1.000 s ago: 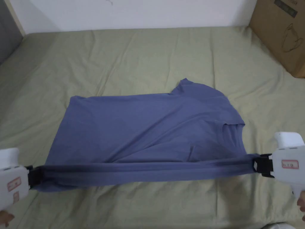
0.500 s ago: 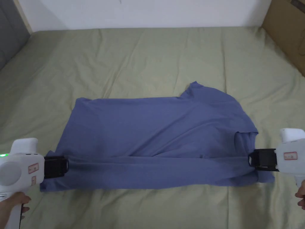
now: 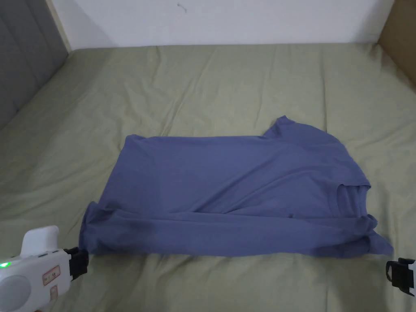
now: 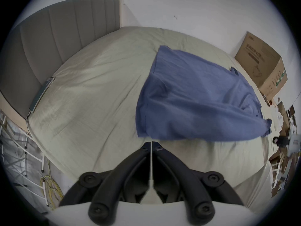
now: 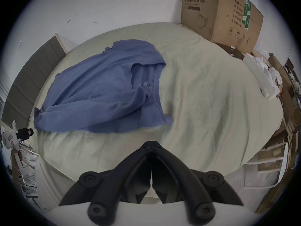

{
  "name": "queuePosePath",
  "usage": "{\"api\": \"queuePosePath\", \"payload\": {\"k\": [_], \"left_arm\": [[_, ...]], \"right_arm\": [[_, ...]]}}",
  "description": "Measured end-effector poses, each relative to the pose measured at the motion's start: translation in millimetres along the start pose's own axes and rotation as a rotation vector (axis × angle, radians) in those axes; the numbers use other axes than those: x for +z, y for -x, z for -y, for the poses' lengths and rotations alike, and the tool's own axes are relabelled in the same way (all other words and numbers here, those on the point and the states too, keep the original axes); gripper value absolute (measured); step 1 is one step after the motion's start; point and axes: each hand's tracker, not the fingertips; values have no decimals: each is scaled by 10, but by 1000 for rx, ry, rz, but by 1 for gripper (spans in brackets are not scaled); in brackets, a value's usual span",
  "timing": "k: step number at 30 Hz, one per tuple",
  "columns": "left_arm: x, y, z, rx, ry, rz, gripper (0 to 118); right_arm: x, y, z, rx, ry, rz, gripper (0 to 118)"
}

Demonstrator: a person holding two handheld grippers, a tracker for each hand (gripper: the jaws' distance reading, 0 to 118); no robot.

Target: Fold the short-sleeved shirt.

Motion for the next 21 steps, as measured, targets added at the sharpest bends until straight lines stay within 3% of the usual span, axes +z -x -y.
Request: {"api": "queuePosePath", "payload": {"k": [3, 5, 8, 10, 11, 12, 14, 15, 17, 18, 21], "left_arm": [[-87, 16, -171, 25, 8, 20, 92], [-181, 4, -234, 22, -2, 19, 101], [-411, -26, -247, 17, 56, 32, 101], [-603, -57, -173, 33, 139, 56, 91], [-655, -96, -130, -27, 123, -65, 84], [-593, -134, -143, -62, 95, -54, 79], [-459, -155, -217, -46, 73, -57, 48], [-438, -131, -241, -52, 74, -49, 32], [-431, -96, -291, -38, 80, -16, 16], [-421, -110, -308, -41, 87, 5, 10], [-376, -273, -331, -130, 74, -28, 8]], "right_arm": [[-13, 23, 8, 0, -1, 3, 0], [-15, 24, 9, -9, -1, -6, 0], [22, 86, 30, -27, 1, -19, 0], [-7, 110, 50, -35, 4, -23, 0], [-25, 118, 60, -39, 10, -27, 0], [-63, 88, 63, -44, 14, -32, 0], [-85, 83, 64, -56, 7, -56, 0], [-102, 83, 43, -58, 2, -62, 14], [-183, 55, -40, -46, -7, -55, 65], [-221, 60, -96, -28, -5, -36, 84], [-366, 41, -244, 21, -14, 13, 84]]}}
